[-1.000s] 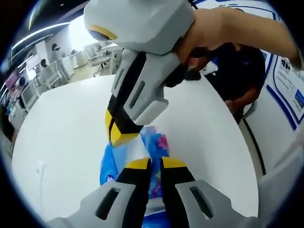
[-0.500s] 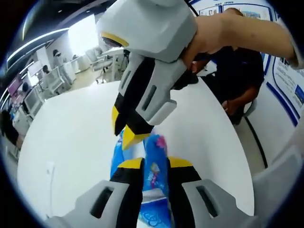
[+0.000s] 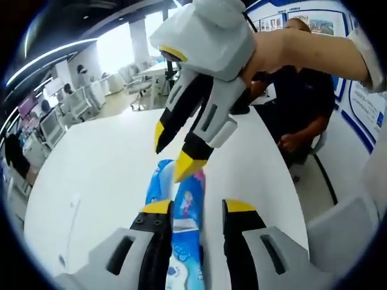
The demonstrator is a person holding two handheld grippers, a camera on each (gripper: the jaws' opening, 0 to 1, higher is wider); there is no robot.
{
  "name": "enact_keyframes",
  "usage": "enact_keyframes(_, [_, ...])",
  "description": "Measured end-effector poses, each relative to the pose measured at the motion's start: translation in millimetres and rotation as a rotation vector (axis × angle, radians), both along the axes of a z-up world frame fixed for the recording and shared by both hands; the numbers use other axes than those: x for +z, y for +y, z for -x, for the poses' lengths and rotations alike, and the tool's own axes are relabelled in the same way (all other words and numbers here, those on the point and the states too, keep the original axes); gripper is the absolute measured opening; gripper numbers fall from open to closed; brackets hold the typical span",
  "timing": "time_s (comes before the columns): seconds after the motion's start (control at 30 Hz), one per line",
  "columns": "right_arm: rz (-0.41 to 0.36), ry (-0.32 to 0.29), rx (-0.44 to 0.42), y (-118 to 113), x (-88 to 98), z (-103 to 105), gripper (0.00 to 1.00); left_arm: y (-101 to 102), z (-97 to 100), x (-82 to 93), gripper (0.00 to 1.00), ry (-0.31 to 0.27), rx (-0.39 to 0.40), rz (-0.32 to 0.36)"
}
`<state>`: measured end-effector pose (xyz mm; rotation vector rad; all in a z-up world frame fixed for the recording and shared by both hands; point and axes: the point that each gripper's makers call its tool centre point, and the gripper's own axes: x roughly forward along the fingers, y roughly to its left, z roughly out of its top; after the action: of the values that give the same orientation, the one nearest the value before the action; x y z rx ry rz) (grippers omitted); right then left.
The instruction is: Operate the shoe box by opening the lid, removing the specified soft item, and placing it in the target area until the item is outside and the box remains undamaged.
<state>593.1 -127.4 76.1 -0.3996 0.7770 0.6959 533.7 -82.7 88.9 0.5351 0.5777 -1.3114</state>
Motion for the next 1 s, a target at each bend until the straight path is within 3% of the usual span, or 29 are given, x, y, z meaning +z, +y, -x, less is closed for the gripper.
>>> enact_keyframes(0.5, [-0.011,-0.015,-0.036,21.1,11.9,25.6,0.65,64.1,20.0,17.4,0.54,0.018,0.151,0.095])
enact_keyframes(1.0, [0.015,-0.047,-0.032,40.2,21.5,52.6,0.96,113.1,31.3,33.0,0.83,0.035,0.311,0.177])
